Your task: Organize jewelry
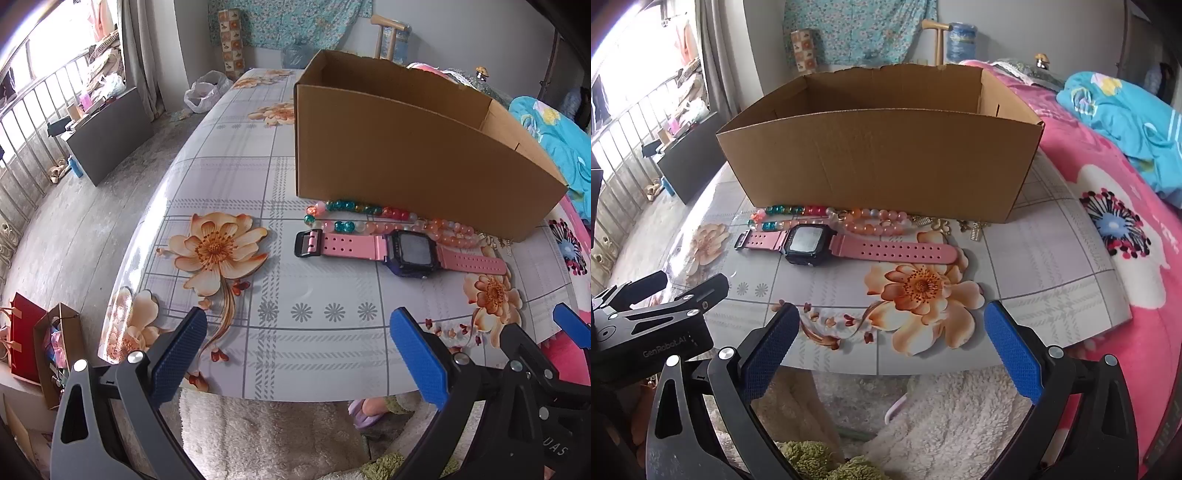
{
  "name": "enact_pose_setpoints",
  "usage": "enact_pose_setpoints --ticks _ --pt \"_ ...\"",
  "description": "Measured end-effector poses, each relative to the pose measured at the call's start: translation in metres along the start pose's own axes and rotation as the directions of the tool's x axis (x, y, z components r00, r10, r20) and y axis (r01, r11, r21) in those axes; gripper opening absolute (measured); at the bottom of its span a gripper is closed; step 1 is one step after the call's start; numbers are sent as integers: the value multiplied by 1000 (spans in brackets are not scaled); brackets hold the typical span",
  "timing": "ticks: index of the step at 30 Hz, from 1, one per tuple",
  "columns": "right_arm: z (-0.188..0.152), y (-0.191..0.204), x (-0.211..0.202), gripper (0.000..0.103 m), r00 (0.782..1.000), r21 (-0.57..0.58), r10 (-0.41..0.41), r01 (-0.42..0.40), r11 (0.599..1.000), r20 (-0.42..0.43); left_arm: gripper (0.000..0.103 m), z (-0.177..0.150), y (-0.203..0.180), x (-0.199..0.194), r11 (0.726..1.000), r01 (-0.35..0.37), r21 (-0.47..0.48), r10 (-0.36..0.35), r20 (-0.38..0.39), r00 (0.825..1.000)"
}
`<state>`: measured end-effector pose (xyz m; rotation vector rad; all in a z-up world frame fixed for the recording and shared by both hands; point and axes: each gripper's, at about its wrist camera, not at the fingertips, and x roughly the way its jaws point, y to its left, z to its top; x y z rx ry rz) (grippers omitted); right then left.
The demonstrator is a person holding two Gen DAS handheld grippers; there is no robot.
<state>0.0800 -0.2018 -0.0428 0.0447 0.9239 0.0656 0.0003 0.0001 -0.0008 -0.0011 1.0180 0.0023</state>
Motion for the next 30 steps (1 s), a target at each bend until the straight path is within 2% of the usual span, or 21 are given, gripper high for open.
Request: enact_pose_setpoints --ticks 14,21,23,28,30 --pt "1 -7 6 96 1000 20 27 -27 999 -8 97 3 -3 15 1000 -28 7 28 -20 999" --pt "3 -12 11 95 998 30 69 -69 997 -1 97 6 -1 30 998 -49 30 50 -13 999" --pt "5 -13 12 91 996 25 84 -84 996 5 97 8 4 35 999 -34 40 34 6 999" --pt "18 -7 22 81 990 -46 142 -141 989 6 97 9 9 45 993 -66 93 67 -7 998" --pt "26 0 30 78 983 -94 185 -185 978 -9 97 8 10 54 994 -38 107 42 -32 999"
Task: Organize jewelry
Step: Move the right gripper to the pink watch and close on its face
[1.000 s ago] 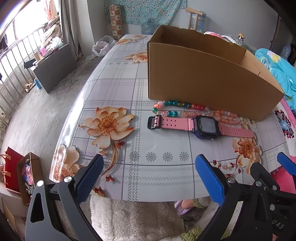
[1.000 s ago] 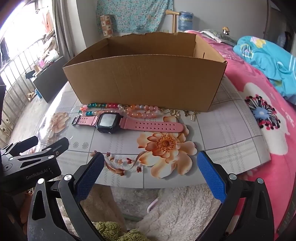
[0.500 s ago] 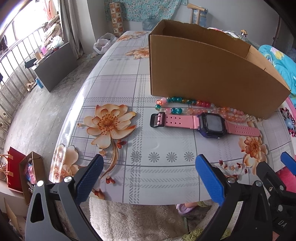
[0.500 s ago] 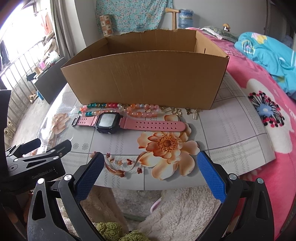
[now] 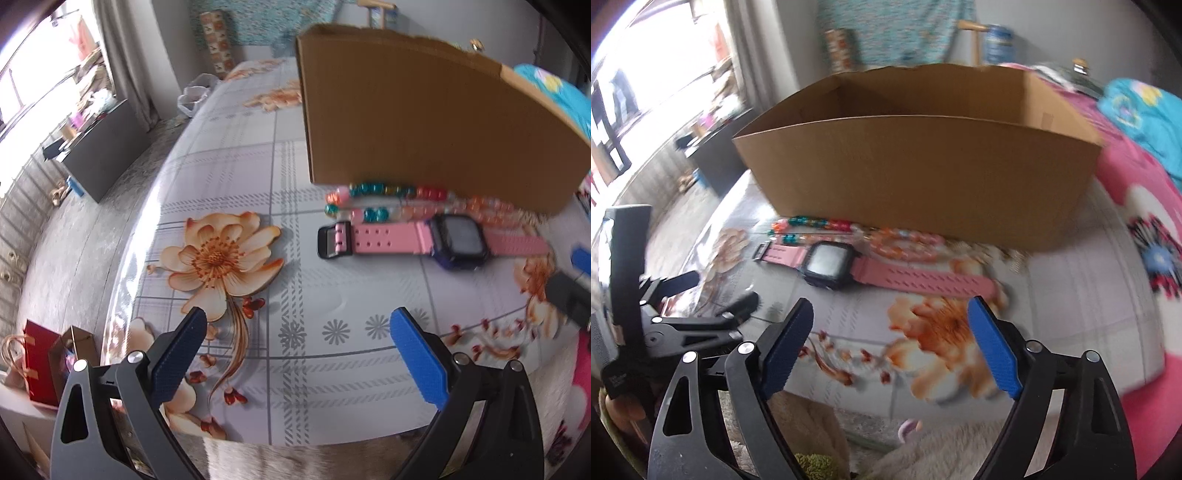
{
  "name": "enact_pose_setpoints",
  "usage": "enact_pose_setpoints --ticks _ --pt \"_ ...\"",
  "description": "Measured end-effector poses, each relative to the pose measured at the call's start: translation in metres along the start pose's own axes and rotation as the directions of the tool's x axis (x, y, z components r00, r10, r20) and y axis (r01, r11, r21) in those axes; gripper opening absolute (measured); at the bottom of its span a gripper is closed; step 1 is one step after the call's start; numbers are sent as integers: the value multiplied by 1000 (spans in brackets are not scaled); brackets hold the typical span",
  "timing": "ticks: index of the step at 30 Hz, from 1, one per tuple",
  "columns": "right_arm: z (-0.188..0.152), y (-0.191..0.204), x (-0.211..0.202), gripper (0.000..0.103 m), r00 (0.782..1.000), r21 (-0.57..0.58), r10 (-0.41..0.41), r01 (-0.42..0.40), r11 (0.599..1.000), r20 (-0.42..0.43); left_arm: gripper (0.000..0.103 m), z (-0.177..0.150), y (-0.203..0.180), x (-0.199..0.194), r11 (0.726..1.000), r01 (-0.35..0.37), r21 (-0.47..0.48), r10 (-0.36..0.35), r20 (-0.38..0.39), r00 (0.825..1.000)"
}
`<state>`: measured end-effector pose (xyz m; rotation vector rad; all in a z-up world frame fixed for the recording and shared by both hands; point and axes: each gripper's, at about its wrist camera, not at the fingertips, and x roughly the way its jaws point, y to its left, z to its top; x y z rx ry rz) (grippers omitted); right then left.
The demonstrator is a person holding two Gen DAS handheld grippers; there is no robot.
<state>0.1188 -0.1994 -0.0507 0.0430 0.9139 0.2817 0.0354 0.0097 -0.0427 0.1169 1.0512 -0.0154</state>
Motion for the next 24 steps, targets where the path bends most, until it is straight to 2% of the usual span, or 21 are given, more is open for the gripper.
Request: enact_pose_setpoints --ticks 3,6,8,12,15,24 --pt "12 9 14 75 998 -87 63 -64 994 -11 97 0 10 6 998 56 -7 -56 8 998" --pt "20 26 28 71 997 -226 74 -78 971 -28 97 -2 20 13 993 115 -19 -115 9 993" --pt "21 38 36 66 997 -312 67 -74 947 -31 97 -2 23 13 992 129 8 -129 51 990" --pt "21 56 53 59 999 -451 19 -34 892 -37 97 6 23 12 993 108 48 -113 104 988" --pt "18 61 62 57 998 -495 -3 -25 868 -55 97 2 27 15 991 121 58 -126 80 989" --pt "16 72 60 56 997 -538 -5 -36 842 -75 97 -9 28 12 986 149 72 -158 142 977"
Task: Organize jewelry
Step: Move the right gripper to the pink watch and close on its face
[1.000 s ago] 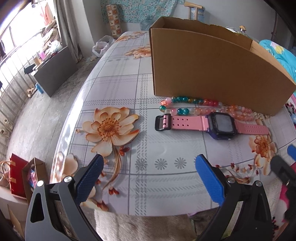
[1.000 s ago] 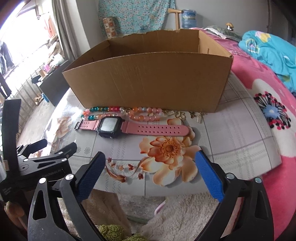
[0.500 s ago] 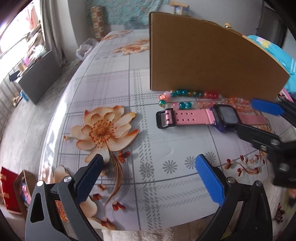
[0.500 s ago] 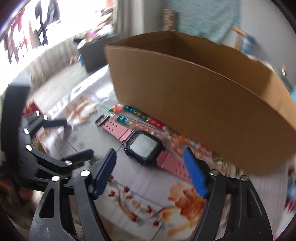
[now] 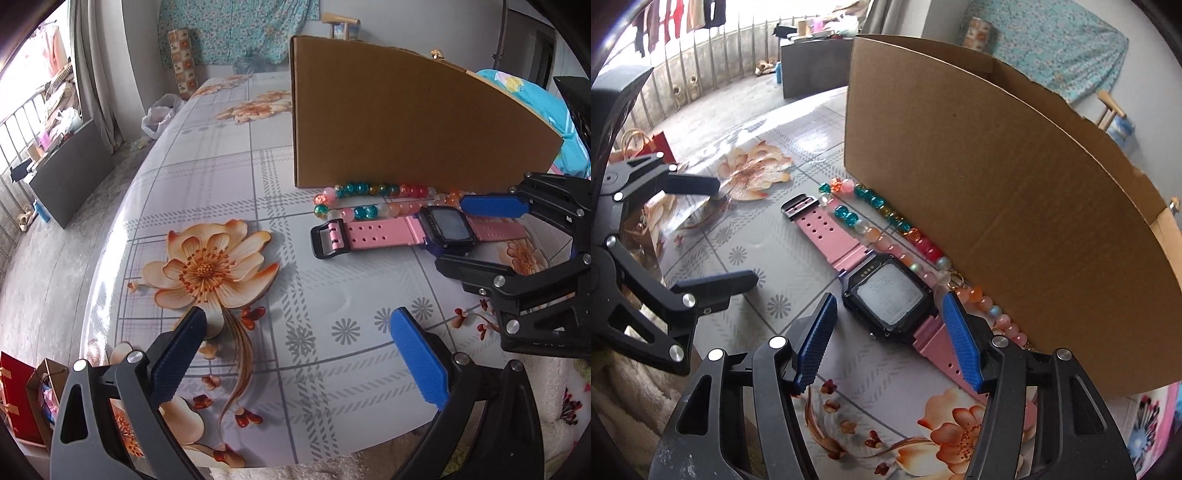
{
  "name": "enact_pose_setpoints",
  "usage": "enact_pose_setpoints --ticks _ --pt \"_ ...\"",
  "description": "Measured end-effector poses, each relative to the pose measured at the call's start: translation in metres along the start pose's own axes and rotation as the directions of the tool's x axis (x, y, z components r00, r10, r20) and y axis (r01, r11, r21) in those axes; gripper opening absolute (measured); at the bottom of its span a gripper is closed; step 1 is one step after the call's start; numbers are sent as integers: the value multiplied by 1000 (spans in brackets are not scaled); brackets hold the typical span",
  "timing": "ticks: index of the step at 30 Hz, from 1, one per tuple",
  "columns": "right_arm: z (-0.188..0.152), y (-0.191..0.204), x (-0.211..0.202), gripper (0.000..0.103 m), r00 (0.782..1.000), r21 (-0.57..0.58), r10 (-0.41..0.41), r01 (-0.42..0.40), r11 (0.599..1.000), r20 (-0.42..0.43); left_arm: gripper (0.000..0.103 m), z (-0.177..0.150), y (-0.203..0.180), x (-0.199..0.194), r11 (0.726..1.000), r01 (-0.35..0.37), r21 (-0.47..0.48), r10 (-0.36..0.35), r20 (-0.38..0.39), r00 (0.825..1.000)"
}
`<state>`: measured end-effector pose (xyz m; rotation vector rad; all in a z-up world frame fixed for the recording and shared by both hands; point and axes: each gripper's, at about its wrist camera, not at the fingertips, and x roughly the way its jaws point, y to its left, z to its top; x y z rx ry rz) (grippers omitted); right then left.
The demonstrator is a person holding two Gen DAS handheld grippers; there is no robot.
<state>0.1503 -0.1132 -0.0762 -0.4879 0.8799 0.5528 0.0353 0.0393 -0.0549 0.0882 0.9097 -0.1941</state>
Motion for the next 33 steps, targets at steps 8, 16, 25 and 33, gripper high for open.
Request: enact_pose_setpoints --ticks 8,16,25,33 --pt "2 29 -3 58 1000 -95 -22 22 995 3 76 -7 5 -11 1000 15 -3 -15 53 998" --pt "6 37 -5 46 1000 -60 -16 15 998 -15 56 -13 -4 -20 1000 0 25 -1 63 998" --pt "10 19 -8 46 979 34 182 -180 983 -89 52 -21 -32 -37 984 7 178 -29 120 992" --pt "18 11 -4 46 911 63 364 -359 931 -195 52 -31 -67 -42 921 -60 384 -8 175 985"
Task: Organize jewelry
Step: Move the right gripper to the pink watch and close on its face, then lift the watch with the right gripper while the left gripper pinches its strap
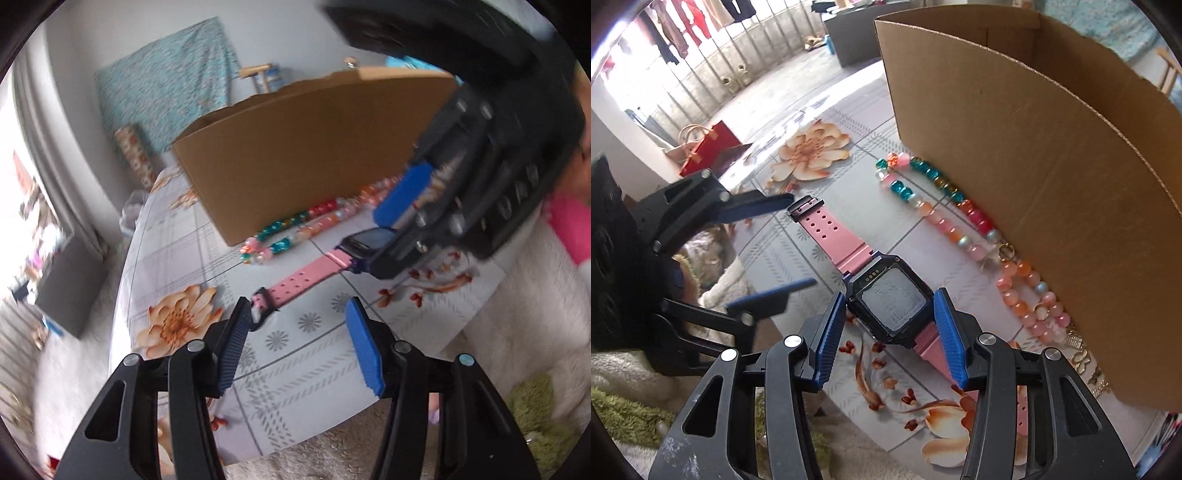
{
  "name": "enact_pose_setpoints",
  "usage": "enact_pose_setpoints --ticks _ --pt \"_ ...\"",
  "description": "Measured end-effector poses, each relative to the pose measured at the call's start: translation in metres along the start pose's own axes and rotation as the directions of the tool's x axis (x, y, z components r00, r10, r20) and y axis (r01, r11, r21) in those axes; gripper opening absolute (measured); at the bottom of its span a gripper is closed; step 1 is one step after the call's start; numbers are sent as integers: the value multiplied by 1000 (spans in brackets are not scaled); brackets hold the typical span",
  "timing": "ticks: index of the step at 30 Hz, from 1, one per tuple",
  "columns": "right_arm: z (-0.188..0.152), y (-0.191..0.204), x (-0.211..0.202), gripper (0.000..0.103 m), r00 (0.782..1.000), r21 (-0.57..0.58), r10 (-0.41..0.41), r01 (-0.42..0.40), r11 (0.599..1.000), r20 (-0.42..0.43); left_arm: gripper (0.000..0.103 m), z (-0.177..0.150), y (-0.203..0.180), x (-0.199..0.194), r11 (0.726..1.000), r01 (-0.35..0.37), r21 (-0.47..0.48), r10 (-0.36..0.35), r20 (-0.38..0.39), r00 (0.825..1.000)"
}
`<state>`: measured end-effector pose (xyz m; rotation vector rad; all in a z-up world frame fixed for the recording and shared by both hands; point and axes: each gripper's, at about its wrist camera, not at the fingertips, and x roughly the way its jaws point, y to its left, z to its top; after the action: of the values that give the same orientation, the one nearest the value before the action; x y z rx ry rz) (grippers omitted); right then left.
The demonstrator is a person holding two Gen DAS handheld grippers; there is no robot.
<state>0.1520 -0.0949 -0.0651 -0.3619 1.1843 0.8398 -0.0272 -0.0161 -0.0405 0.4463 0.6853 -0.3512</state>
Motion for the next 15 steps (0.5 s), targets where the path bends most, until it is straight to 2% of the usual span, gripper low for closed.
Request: enact_pose_setpoints --ticks 3,10,15 --pt "1 -5 1 46 999 -2 36 -36 999 -18 52 0 -8 5 996 -40 79 41 -13 999" --pt "-2 -14 -9 46 996 -52 62 -65 997 -64 52 8 -11 14 990 -30 140 35 -27 999" --pt "0 -11 -6 46 995 -92 64 -72 993 -82 52 11 -20 16 975 -46 216 51 -19 999"
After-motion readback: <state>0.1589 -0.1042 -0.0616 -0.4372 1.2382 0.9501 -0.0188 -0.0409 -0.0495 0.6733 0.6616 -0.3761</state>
